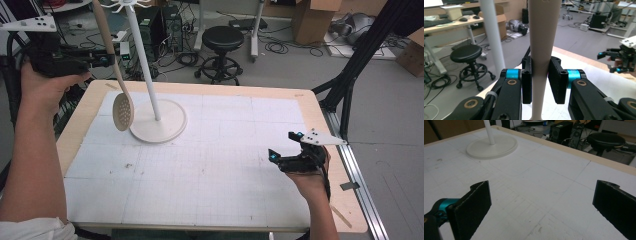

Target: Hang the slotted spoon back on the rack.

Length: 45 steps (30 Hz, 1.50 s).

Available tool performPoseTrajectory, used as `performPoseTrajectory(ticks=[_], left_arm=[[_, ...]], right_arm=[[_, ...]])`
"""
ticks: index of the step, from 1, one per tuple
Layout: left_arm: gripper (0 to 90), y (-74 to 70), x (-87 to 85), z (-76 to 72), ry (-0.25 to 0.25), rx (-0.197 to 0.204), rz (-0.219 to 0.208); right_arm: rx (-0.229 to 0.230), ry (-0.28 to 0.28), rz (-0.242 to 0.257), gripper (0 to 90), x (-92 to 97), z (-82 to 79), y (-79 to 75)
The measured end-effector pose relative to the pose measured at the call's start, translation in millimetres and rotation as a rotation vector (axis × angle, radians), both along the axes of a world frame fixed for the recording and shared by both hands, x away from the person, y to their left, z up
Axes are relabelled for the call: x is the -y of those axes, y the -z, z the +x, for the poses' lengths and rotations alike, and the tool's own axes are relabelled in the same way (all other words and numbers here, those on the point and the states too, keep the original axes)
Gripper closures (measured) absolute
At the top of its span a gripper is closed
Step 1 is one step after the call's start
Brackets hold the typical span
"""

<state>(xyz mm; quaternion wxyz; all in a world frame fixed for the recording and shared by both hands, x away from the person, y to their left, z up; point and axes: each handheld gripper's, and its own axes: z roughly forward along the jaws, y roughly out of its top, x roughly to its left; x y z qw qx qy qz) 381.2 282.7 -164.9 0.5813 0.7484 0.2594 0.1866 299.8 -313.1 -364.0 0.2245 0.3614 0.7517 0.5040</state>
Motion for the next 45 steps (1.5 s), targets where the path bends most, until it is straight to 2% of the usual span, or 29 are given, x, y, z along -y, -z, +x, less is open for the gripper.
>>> performPoseTrajectory(ticks=[2,8,10,19,30,38,45], left_arm=[[74.3,0.9,1.5,4.0,-0.010,-0.013,0.024],[74.3,4.4,2.4,12.1,-0.035,-0.033,0.047],[74.3,4.6,3.0,17.7,-0.057,-0.043,0.076],[74.3,2.8,7.8,24.6,-0.080,-0.051,0.113],[74.3,2.8,5.0,26.2,-0.102,-0.056,0.125],[74.3,4.1,0.6,24.9,-0.110,-0.060,0.114],[74.3,6.2,2.1,27.5,-0.117,-0.069,0.127]], right_arm=[[-0.002,0.006,0.005,0.8,0.9,-0.2,-0.2],[-0.002,0.006,0.002,0.8,1.0,0.0,0.0],[-0.003,0.005,0.004,0.8,1.2,0.2,0.4],[0.001,0.011,0.004,0.8,3.5,-0.9,0.0],[-0.001,0.011,0.006,0.8,4.2,-1.4,0.4],[-0.004,0.009,0.005,0.8,3.6,-1.5,0.4],[-0.005,0.011,0.005,0.8,3.4,-1.6,0.4]])
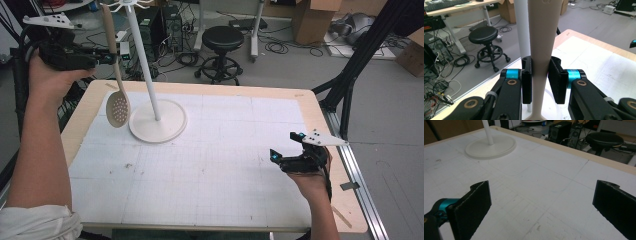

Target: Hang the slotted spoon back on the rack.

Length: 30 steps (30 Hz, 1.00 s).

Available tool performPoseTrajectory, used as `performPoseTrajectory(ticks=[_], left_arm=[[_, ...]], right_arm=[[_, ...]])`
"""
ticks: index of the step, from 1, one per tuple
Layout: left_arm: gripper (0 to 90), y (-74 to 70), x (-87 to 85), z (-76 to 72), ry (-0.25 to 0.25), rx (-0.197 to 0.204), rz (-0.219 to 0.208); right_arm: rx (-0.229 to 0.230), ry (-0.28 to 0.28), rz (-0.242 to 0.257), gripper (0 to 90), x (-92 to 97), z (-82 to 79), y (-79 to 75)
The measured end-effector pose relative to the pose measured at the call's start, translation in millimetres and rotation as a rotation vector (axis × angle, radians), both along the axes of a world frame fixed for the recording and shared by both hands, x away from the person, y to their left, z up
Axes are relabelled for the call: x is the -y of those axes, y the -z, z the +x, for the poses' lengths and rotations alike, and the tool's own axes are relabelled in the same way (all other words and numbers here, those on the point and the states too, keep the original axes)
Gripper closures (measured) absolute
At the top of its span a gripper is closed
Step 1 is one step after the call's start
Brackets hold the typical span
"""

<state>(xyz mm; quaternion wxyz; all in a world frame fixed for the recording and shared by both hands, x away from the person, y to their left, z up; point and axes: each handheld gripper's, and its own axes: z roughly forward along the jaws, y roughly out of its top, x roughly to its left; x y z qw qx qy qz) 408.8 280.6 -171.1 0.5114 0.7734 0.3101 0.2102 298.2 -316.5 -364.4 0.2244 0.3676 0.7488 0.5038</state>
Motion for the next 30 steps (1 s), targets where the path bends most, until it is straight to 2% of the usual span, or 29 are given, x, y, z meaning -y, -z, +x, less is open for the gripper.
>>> performPoseTrajectory(ticks=[8,21,30], left_arm=[[74.3,2.6,1.9,4.6,-0.012,-0.013,0.028],[74.2,3.0,9.6,13.2,-0.020,-0.034,0.037],[74.1,5.6,13.3,21.0,-0.021,-0.055,0.029]], right_arm=[[0.004,-0.003,-0.004,0.8,-0.1,0.6,0.6],[-0.004,0.001,0.002,0.8,0.9,1.0,1.3],[-0.003,0.003,0.002,0.8,1.9,1.1,1.6]])
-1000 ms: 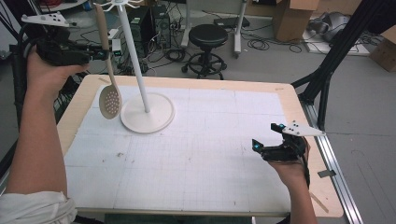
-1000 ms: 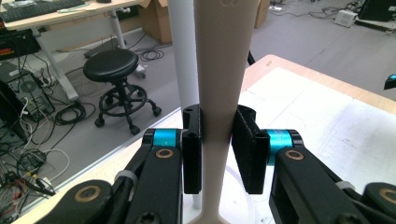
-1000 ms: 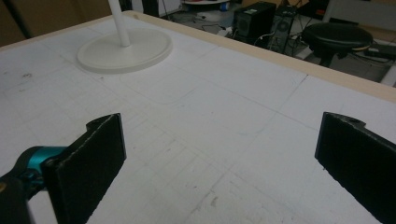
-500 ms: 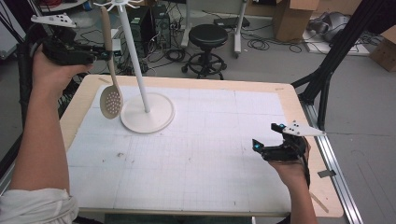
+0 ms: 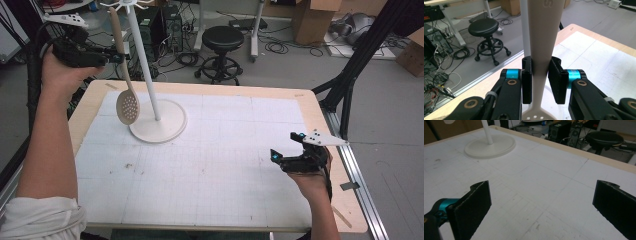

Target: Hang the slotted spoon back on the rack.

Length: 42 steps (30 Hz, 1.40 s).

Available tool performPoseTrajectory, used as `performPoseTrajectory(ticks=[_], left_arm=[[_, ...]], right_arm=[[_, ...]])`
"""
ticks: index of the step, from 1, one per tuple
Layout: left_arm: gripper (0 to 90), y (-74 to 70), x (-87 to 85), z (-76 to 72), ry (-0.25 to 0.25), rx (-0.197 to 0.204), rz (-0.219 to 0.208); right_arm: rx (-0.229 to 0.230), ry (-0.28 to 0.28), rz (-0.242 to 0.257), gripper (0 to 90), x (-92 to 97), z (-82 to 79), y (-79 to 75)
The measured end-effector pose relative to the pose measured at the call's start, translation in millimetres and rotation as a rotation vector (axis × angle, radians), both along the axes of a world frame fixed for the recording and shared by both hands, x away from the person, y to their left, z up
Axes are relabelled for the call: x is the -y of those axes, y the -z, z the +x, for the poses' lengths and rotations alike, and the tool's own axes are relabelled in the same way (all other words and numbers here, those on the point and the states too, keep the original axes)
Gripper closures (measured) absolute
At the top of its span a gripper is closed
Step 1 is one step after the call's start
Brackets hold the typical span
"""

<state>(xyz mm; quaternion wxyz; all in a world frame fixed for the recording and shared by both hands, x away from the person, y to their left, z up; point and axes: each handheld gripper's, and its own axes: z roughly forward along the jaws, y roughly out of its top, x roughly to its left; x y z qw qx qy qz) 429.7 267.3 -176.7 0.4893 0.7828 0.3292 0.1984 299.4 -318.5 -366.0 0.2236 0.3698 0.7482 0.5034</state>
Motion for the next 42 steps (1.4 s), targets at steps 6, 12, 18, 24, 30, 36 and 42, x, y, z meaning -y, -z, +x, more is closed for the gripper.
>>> performPoseTrajectory(ticks=[6,12,18,24,30,36,42], left_arm=[[73.0,0.4,-2.1,2.2,0.000,-0.024,-0.010],[52.1,1.5,-3.2,1.4,-0.021,-0.047,0.001],[38.7,4.0,-7.7,-10.4,-0.051,-0.031,-0.005],[27.7,12.7,-10.6,-25.4,-0.071,-0.005,0.003],[22.9,27.6,-16.0,-50.0,-0.059,0.024,-0.019],[17.5,49.8,-14.2,-72.7,-0.031,0.041,-0.049],[15.0,74.7,-3.7,-89.9,0.012,0.054,-0.081]], right_arm=[[-0.005,-0.001,-0.001,0.8,1.1,0.4,1.1],[0.000,-0.001,-0.002,0.8,0.9,0.2,0.8],[0.002,-0.003,-0.001,0.8,0.8,-0.7,-0.4],[0.002,-0.009,-0.002,0.8,-0.9,-1.1,-1.0],[0.008,-0.011,-0.005,0.8,-2.0,-1.5,-2.0],[0.011,-0.013,-0.008,0.8,-3.2,-1.6,-2.5],[0.013,-0.016,-0.010,0.8,-4.6,-2.5,-3.5]])
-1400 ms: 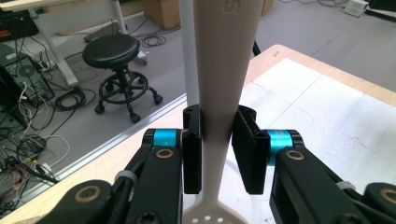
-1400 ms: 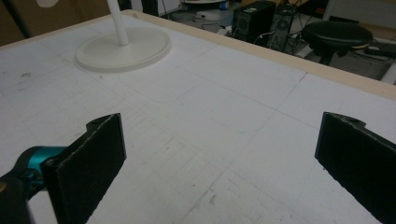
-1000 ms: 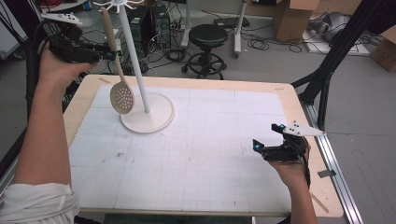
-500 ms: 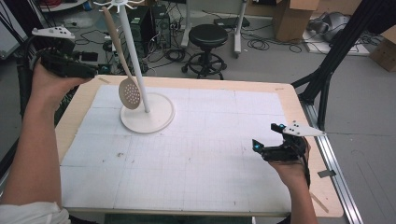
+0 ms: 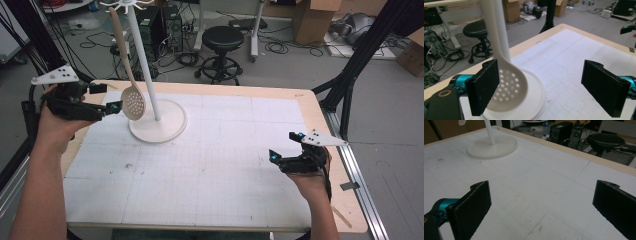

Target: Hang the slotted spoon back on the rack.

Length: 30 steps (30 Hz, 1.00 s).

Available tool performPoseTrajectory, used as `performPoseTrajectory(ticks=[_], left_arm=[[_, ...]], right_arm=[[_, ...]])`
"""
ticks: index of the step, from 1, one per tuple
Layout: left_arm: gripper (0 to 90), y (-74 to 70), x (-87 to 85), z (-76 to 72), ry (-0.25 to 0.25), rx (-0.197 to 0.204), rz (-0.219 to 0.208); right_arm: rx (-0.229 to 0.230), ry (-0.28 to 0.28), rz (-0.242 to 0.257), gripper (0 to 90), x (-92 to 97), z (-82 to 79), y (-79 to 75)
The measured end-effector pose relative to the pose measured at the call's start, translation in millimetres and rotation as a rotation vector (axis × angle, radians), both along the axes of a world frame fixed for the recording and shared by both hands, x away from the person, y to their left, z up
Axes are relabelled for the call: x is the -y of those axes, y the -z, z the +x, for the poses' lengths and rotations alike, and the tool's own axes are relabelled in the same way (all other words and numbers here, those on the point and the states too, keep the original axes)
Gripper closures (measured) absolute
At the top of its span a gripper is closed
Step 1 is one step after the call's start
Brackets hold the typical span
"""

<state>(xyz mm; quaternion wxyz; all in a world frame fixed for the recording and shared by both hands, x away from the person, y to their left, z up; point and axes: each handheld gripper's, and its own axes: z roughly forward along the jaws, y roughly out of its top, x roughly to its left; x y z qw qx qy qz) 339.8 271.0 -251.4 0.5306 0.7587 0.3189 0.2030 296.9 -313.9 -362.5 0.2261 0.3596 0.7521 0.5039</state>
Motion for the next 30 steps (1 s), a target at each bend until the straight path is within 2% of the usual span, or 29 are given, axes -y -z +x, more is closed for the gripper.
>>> performPoseTrajectory(ticks=[3,4,5,8,12,15,22,26,30], left_arm=[[14.1,14.1,4.9,-7.6,0.033,-0.017,-0.009],[14.4,24.4,8.7,-12.8,0.048,0.008,-0.028],[15.1,24.4,8.7,-12.8,0.048,0.008,-0.028],[15.3,38.0,14.5,-17.0,0.061,0.032,-0.037],[14.7,53.1,23.1,-19.4,0.095,0.040,-0.053],[13.6,62.0,27.1,-19.4,0.113,0.031,-0.056],[12.8,81.6,28.5,-18.8,0.112,0.024,-0.077],[11.9,92.3,28.1,-23.2,0.113,0.046,-0.097],[10.9,99.1,28.5,-23.9,0.108,0.038,-0.095]], right_arm=[[0.000,0.000,0.003,0.8,0.0,-0.2,-0.2],[-0.002,0.000,0.000,0.8,-0.2,-0.2,-0.2],[-0.002,0.000,0.000,0.8,-0.2,-0.2,-0.2],[0.001,-0.008,-0.009,0.8,-2.8,0.3,-0.3],[-0.003,-0.015,-0.011,0.8,-5.2,0.4,-0.1],[-0.003,-0.014,-0.011,0.8,-4.7,0.4,0.1],[-0.015,-0.024,-0.025,0.8,-9.2,4.5,5.9],[-0.023,-0.036,-0.036,0.8,-12.6,5.7,8.3],[-0.022,-0.039,-0.035,0.8,-13.6,6.2,8.7]])
